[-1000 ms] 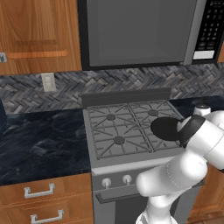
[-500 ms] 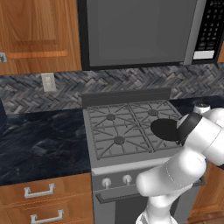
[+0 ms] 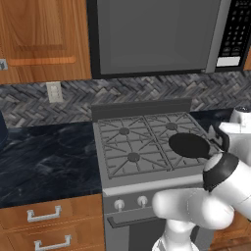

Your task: Place the pan on the front right burner on the stove. Then place the tomato and the onion in the pan and turn on the front right burner.

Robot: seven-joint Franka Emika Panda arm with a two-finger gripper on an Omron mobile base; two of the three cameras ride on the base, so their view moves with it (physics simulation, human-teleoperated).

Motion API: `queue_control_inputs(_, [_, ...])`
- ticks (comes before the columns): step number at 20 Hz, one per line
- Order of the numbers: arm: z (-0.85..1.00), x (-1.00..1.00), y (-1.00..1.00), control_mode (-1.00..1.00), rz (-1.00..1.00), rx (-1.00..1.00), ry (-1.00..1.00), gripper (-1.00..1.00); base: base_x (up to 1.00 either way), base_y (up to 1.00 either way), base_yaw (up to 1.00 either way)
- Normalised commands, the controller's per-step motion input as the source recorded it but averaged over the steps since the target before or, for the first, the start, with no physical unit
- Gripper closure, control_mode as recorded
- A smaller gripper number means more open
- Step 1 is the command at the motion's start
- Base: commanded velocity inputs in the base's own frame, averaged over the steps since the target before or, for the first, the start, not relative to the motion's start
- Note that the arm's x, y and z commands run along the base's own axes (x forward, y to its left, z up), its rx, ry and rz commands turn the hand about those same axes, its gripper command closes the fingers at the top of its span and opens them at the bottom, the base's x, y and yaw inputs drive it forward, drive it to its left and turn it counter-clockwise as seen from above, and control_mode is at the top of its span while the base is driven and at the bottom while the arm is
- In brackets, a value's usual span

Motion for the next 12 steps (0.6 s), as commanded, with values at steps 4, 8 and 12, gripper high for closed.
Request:
queue_control_inputs(4, [0.53, -0.11, -0.16, -1.00, -0.05, 0.01, -0.04, -1.00, 0.00, 0.00, 0.00])
queue_control_inputs(8, [0.23, 0.25, -0.46, -1.00, -0.06, 0.04, 0.00, -1.00, 0.00, 0.00, 0.00])
queue_control_inputs(12, [0.16, 0.59, -0.62, -1.00, -0.05, 0.06, 0.00, -1.00, 0.00, 0.00, 0.00])
